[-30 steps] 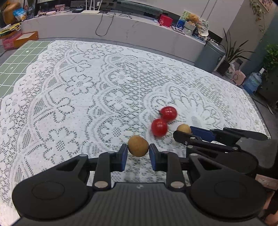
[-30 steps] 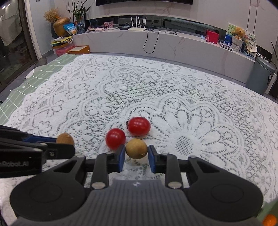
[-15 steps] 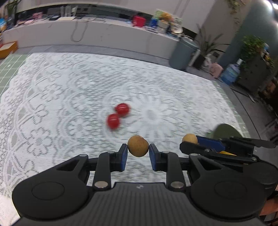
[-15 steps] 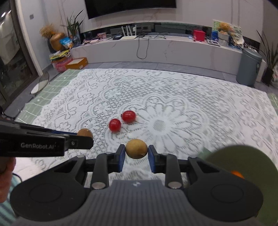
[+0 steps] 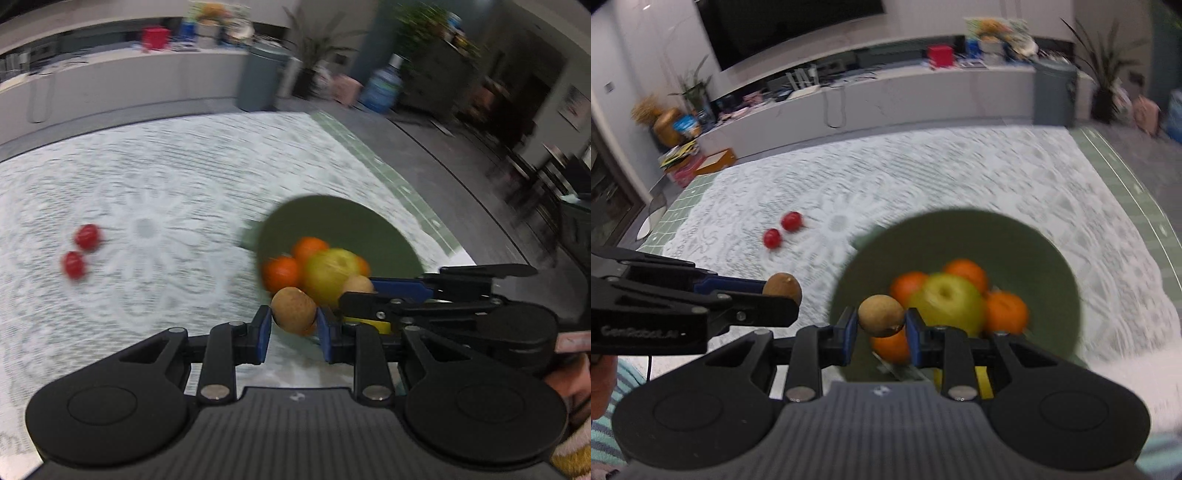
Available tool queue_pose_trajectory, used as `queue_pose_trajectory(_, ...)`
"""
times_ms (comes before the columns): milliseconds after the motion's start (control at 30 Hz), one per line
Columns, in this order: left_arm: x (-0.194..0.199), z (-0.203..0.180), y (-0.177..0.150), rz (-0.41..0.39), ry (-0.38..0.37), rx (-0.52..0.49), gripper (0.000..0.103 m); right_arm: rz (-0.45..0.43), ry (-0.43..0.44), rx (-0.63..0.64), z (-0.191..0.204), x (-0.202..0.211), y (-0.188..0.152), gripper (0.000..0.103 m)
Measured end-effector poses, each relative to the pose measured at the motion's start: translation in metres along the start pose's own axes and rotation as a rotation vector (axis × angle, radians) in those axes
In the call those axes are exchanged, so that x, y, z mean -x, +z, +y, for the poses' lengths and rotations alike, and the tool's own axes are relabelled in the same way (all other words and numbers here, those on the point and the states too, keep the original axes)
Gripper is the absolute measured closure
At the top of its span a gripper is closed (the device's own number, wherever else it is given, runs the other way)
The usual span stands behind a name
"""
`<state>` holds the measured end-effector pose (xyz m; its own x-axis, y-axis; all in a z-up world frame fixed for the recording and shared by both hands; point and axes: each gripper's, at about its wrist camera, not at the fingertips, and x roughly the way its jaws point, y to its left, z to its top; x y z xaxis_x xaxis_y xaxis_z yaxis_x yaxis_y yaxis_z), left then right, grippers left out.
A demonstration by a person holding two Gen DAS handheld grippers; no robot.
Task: Organize fruits
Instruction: 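Carry both kiwis over the green colander with both tools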
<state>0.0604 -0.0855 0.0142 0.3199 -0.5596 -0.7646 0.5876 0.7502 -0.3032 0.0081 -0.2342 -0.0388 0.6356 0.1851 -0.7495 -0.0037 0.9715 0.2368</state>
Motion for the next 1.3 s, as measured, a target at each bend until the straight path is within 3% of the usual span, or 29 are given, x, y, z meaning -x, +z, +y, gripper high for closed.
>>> queue_pose_trajectory(267, -0.042, -0.034, 0.007, 0.148, -0.062, -0.087, 0.073, 0.008, 0.033, -0.124, -0.035, 0.006, -0.016, 0.078)
queue_pose_trajectory(467, -0.066, -0.043, 0.012, 0.25, 0.003, -0.185, 0.073, 0.003, 0.039, -0.168, -0.046, 0.005, -0.019, 0.078)
queue_pose_trajectory(667, -0.084, -0.044, 0.02, 0.317, 0.022, -0.228, 0.073, 0.004, 0.053, -0.193, -0.053, 0.003, -0.021, 0.078)
queue_pose_trajectory(1033, -0.105, -0.049, 0.018, 0.389, 0.036, -0.284, 0.073, 0.015, 0.059, -0.213, -0.058, -0.004, -0.022, 0.078)
queue_pose_trajectory(1300, -0.106, -0.05, 0.013, 0.371, 0.034, -0.313, 0.068, 0.022, 0.067, -0.217, -0.057, -0.006, -0.02, 0.078)
